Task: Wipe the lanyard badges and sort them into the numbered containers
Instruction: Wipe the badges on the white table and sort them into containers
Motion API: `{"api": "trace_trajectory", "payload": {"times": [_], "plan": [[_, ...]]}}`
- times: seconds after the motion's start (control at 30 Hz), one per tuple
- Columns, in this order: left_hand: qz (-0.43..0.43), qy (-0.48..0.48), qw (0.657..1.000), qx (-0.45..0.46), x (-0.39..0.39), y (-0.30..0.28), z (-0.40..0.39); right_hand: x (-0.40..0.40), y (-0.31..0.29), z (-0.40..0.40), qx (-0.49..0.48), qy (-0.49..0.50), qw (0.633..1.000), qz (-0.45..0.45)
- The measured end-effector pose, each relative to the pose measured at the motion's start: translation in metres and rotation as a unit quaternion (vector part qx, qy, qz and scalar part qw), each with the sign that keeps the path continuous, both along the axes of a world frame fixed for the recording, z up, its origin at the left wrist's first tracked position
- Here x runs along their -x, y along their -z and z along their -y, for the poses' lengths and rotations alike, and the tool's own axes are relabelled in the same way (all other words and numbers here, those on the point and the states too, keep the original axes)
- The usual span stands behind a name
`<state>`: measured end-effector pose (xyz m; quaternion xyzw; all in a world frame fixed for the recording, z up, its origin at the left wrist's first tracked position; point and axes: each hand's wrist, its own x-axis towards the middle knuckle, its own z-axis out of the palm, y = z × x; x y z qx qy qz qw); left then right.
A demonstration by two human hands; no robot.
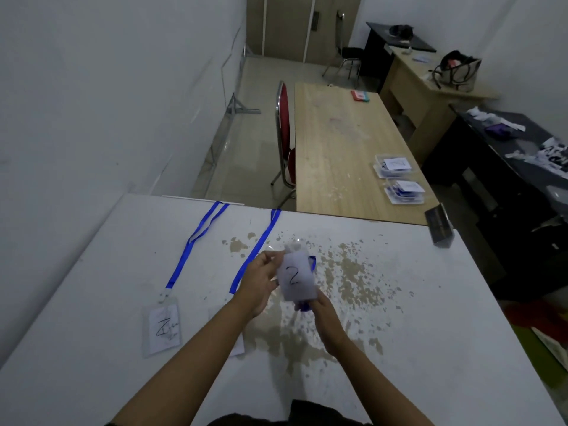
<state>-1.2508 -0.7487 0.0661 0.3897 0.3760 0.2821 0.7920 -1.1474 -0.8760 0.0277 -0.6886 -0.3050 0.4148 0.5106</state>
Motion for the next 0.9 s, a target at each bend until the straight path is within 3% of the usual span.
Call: {"api": "trace_trajectory", "payload": {"times": [0.1,0.27,0.57,0.73,0.9], "plan": [[0.009,-0.051,0.998,0.043,-0.006,-0.011,-0.004,0.011,-0.002,-0.001,-0.034,0.016,0.999,-0.025],[0.016,-0.112,0.993,0.041,-0.011,-0.022,-0.018,0.02,-0.007,0.006,-0.064,-0.006,0.998,0.013],[0.022,-0.125,0.992,0.023,-0.002,-0.031,-0.038,0.019,0.003,0.024,-0.013,-0.086,0.994,0.058],[-0.036,0.037,0.999,0.002,0.003,-0.028,-0.041,-0.005,-0.004,0.027,0.033,-0.115,0.983,0.141],[-0.164,0.229,0.954,-0.104,0.011,-0.027,-0.037,-0.041,-0.016,0.021,0.08,-0.154,0.954,0.245]]}}
